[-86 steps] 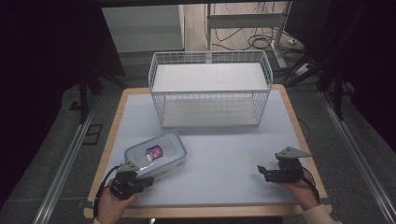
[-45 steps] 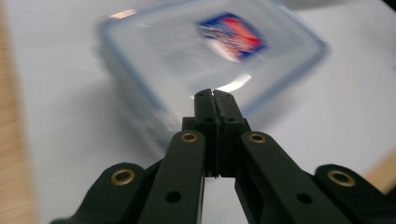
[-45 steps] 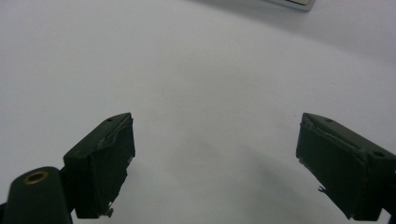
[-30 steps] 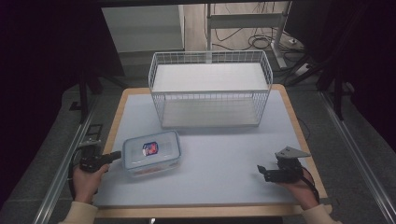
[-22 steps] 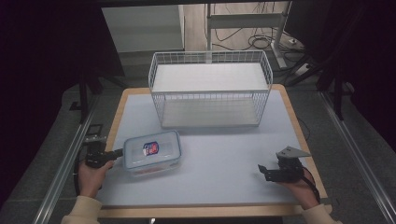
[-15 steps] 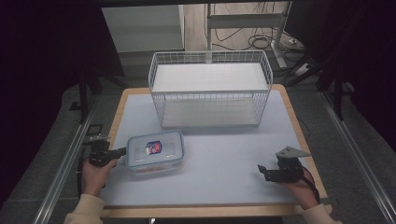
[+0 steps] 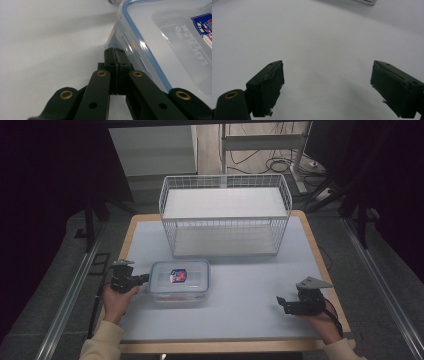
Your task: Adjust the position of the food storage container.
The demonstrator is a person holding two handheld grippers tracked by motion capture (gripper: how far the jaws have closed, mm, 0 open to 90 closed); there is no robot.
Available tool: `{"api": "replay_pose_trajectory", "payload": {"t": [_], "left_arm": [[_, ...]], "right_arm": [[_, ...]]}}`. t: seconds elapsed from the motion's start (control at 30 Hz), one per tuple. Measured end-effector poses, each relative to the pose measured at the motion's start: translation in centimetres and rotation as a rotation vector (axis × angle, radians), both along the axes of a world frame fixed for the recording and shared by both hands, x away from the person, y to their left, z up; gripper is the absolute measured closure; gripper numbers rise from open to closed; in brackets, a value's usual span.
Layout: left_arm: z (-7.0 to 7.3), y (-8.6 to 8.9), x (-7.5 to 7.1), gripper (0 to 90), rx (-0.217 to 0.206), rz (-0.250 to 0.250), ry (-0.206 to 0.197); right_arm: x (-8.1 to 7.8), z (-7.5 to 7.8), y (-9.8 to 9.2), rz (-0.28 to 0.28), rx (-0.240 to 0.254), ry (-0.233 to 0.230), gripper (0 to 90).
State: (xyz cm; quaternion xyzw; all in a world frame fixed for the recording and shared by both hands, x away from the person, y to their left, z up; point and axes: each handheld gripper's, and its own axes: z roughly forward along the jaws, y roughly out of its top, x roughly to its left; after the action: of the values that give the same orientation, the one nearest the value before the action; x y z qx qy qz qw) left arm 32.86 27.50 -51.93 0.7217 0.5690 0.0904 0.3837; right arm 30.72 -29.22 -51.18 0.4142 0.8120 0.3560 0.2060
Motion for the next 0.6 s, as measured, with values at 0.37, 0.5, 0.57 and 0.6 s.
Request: {"api": "replay_pose_trajectory", "payload": {"t": [0.37, 0.5, 0.57, 0.6], "left_arm": [[0.2, -2.6, -0.8, 90.0, -0.018, -0.077, -0.011], [0.4, -3.3, -0.6, 90.0, -0.062, -0.088, -0.013], [0.3, -3.6, -0.5, 90.0, -0.052, -0.089, -0.014], [0.4, -3.8, -0.4, 90.0, -0.050, -0.090, -0.014]], "right_arm": [[0.0, 0.1, -0.1, 0.000, 0.001, -0.003, 11.7], [0.0, 0.1, 0.0, 0.001, 0.000, -0.001, 11.7], [-0.1, 0.1, 0.0, 0.002, -0.001, -0.001, 11.7], [0.0, 0.1, 0.0, 0.002, -0.001, -0.001, 11.7]]}}
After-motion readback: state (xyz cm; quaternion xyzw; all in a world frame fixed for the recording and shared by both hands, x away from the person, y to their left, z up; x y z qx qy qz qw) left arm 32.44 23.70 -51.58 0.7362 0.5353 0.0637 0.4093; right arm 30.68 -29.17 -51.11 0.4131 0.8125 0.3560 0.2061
